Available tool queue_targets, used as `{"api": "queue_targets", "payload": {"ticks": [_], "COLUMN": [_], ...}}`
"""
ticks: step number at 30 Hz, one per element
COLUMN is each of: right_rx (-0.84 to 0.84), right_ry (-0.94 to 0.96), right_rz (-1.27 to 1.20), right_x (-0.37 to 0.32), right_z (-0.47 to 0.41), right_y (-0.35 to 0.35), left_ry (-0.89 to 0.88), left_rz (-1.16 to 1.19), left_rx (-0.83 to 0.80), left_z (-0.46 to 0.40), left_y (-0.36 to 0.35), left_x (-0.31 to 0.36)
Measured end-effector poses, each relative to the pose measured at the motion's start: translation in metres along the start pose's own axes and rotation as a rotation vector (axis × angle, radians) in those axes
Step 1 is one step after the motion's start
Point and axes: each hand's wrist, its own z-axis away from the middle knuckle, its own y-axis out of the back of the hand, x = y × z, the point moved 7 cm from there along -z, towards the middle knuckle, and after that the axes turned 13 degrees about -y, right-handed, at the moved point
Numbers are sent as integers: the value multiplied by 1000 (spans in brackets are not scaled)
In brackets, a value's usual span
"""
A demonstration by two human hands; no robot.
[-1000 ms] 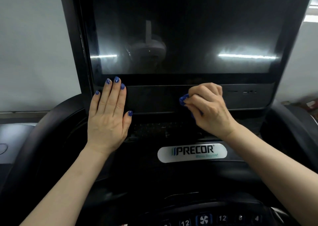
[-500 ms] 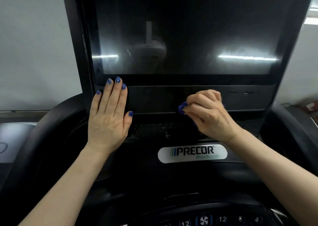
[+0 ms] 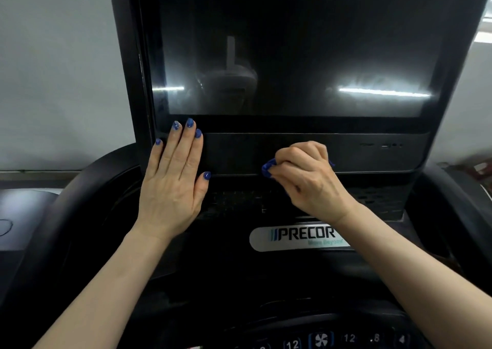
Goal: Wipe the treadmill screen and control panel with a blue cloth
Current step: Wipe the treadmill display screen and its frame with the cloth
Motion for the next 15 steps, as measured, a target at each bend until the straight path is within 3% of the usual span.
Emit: {"api": "queue_targets", "payload": {"ticks": [5,15], "right_rx": [61,154], "right_ry": [-69,-172], "right_rz": [-5,4], "right_x": [2,-8], "right_z": [0,-10], "right_y": [1,-3], "left_ry": [69,48], "left_rz": [-41,7], "left_rx": [-24,-15], "left_z": [13,18], "left_y": [8,3], "left_x": [-22,-28]}}
